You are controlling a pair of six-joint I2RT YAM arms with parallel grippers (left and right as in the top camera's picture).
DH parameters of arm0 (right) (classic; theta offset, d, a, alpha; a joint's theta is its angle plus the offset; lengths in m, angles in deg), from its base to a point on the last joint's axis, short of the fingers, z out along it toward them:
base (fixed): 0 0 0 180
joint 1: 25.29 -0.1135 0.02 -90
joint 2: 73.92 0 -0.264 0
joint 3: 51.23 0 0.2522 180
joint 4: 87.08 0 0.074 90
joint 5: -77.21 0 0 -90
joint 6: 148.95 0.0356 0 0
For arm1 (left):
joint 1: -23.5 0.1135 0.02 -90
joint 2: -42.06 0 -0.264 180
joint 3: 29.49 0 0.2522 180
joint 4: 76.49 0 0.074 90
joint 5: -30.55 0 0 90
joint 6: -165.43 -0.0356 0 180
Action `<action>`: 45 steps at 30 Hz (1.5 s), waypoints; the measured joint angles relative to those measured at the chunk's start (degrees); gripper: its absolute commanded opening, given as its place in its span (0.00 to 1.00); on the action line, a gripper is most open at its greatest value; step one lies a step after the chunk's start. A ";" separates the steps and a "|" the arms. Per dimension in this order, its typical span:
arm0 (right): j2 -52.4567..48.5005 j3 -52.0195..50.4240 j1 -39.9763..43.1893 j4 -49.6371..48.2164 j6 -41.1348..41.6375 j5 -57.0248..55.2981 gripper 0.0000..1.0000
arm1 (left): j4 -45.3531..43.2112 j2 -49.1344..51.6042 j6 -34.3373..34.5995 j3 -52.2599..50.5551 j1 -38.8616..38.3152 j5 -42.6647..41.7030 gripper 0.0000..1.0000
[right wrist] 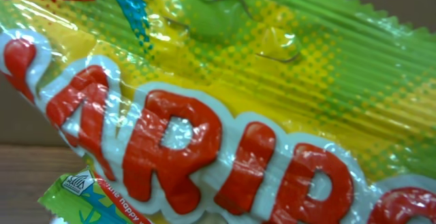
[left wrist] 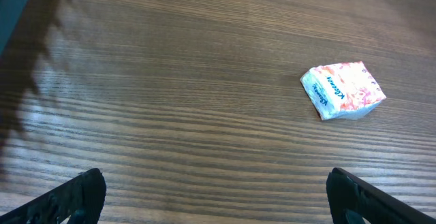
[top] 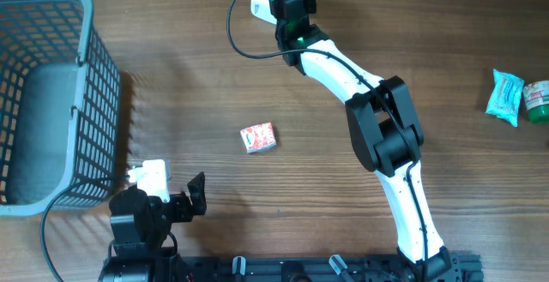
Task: Scan the item barcode
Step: 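Carry the Haribo bag to the far right and release it, then reach the right gripper to the red-and-white snack box and grasp it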
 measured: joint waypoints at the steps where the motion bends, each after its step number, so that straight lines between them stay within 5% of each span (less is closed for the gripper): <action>1: 0.00 0.09 0.00 -1.73 -2.84 1.42 0.05 | 0.00 0.00 0.00 0.00 0.00 0.00 1.00; 5: -0.57 0.50 -0.02 -4.85 -12.59 2.05 0.05 | -0.02 0.00 0.00 0.00 0.00 0.00 1.00; 12: -1.62 0.92 0.00 2.86 -15.98 -13.94 0.04 | 0.00 0.00 0.00 0.00 0.00 0.00 1.00; 17: 4.61 1.46 2.80 23.37 -14.60 -33.48 0.04 | 0.00 -0.02 0.02 0.00 0.00 0.00 1.00; 22: 7.32 2.03 16.48 54.36 1.27 -38.42 0.04 | 0.00 -0.02 0.02 0.00 0.00 0.00 1.00; 24: 7.32 1.07 25.35 61.22 9.29 -32.13 0.04 | 0.00 0.00 0.02 0.00 0.00 0.00 1.00; 25: 7.32 0.90 31.54 63.69 13.25 -26.84 0.36 | 0.00 0.00 0.00 0.00 0.00 0.00 1.00; 26: 7.32 0.81 35.30 64.70 15.61 -23.41 0.92 | -0.02 0.00 0.02 0.00 0.00 0.00 1.00; 27: 7.32 0.79 38.75 65.40 17.97 -20.81 1.00 | -0.02 0.00 0.00 0.00 0.00 0.00 1.00; 32: 7.63 5.62 46.86 74.03 21.27 -5.90 1.00 | 0.00 0.00 0.02 0.00 0.00 0.00 1.00; 35: 11.26 8.13 43.98 79.43 20.72 17.97 1.00 | -0.02 0.00 0.00 0.00 0.00 0.00 1.00; 39: 16.59 9.38 33.20 91.84 17.20 53.77 0.96 | 0.00 0.00 0.00 0.00 0.00 0.00 1.00; 42: 16.70 8.50 19.04 99.91 12.33 55.49 0.75 | -0.02 0.00 0.00 0.00 0.00 0.00 1.00; 45: 16.70 3.89 5.68 103.23 12.90 52.26 0.73 | -0.02 0.00 0.02 0.00 0.00 0.00 1.00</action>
